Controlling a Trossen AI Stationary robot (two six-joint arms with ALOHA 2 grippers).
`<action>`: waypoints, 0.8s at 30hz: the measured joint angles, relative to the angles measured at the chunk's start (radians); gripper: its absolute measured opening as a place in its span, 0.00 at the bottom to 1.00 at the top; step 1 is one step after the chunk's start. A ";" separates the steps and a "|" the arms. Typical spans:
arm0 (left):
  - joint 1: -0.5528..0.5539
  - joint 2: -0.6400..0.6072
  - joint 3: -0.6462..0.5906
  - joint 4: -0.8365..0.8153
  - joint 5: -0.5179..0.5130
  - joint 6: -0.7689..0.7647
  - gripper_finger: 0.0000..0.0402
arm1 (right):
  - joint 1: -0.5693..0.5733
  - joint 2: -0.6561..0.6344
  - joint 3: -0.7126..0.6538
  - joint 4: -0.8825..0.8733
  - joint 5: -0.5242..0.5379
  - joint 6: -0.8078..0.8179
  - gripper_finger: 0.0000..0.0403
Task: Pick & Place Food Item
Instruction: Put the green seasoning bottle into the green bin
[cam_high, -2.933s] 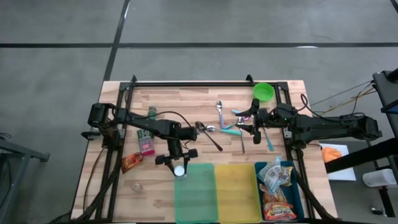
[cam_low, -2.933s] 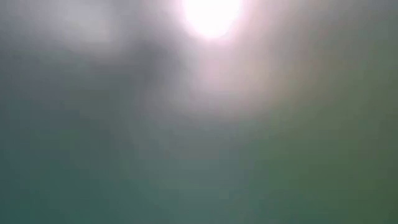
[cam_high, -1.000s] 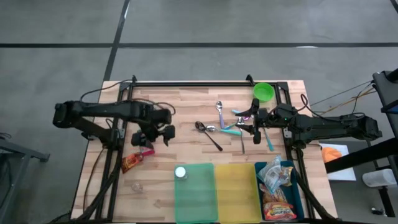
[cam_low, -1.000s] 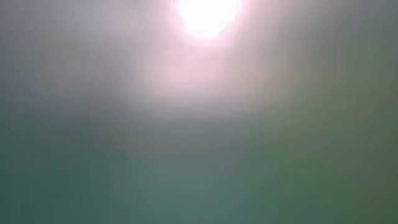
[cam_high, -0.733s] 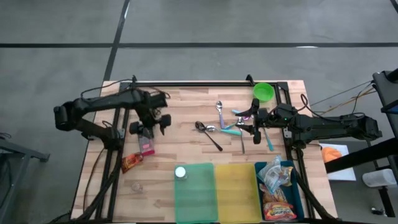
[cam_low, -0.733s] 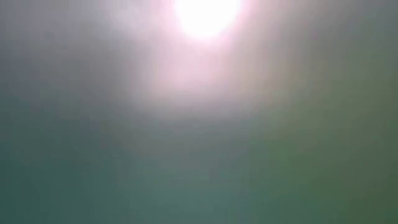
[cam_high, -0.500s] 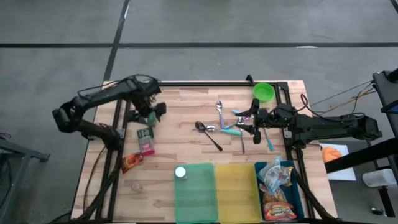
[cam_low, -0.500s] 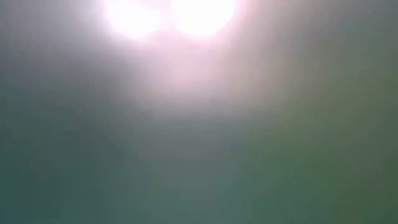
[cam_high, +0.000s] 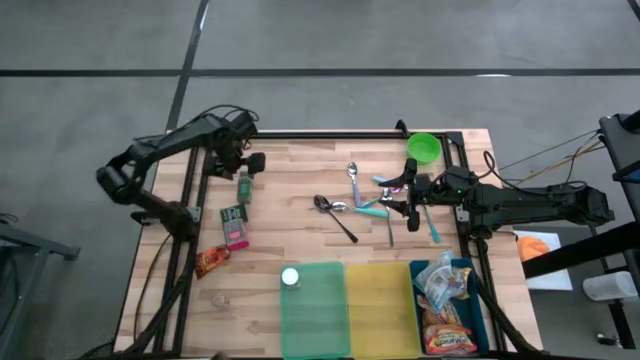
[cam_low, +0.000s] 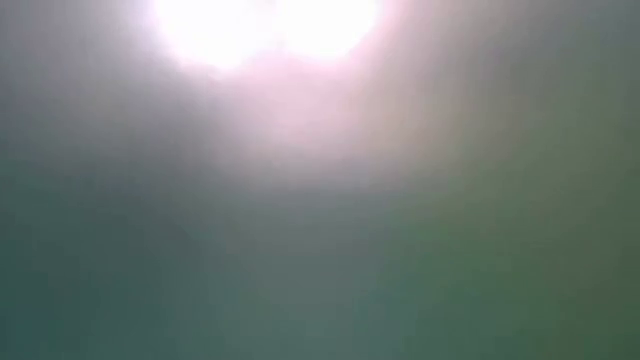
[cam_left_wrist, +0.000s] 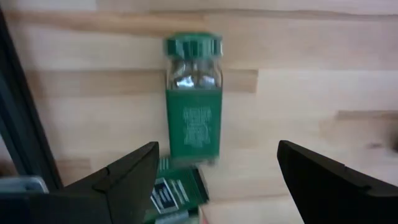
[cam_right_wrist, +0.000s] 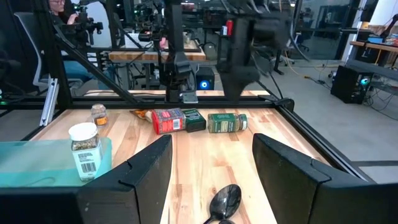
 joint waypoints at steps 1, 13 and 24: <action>0.008 0.036 0.016 -0.002 0.000 0.023 0.82 | 0.000 0.000 0.000 0.000 0.000 0.000 0.55; 0.136 0.382 0.297 -0.163 -0.011 0.267 0.82 | 0.000 0.000 0.000 0.000 0.000 0.000 0.55; 0.170 0.569 0.399 -0.248 0.017 0.317 0.82 | 0.000 0.000 0.000 0.000 0.000 0.000 0.55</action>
